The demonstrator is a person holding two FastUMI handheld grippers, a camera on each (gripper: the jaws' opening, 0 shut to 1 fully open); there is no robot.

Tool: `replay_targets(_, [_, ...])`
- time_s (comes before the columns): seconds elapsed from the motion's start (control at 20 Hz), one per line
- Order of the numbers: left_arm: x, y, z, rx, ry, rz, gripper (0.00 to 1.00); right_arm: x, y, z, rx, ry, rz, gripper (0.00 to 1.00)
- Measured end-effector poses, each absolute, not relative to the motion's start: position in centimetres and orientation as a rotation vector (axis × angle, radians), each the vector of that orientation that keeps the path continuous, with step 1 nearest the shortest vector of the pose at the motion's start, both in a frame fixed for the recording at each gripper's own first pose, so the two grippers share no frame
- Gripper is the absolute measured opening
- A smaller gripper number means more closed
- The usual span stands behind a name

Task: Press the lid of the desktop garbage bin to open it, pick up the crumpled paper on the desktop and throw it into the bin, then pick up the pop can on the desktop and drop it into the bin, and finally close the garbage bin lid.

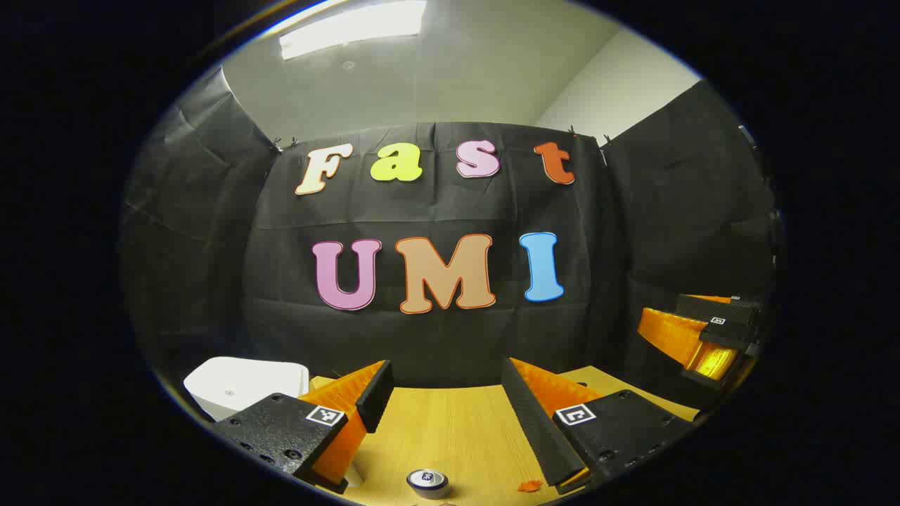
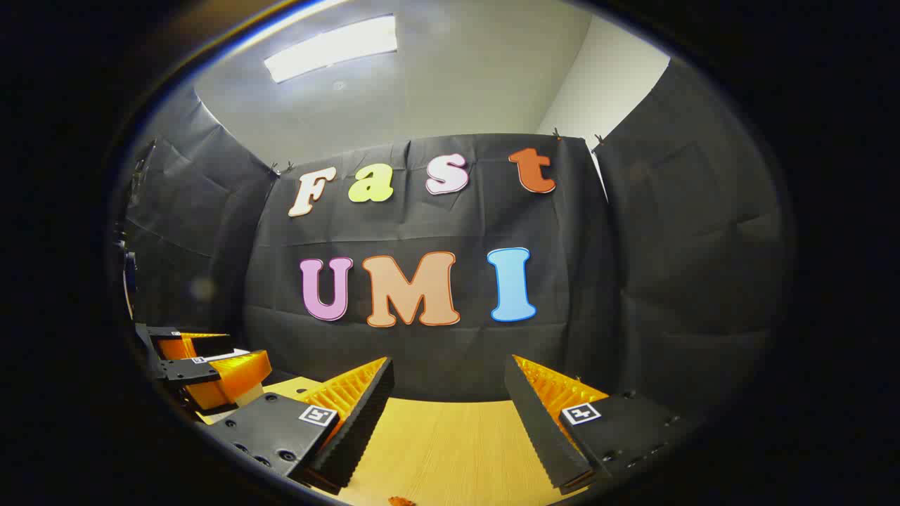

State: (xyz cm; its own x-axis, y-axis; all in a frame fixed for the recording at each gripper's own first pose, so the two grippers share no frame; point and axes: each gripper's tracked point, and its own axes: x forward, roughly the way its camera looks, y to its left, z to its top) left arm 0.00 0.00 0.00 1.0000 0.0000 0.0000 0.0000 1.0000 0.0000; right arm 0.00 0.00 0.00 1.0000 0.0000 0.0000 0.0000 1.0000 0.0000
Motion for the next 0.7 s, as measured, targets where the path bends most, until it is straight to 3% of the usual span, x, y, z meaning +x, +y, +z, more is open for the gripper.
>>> replay_targets(0.7, [-0.7,-0.9,0.2,0.010,0.003,0.004,0.93,-1.0,-0.1,0.3,-0.006,-0.007,0.043,0.99])
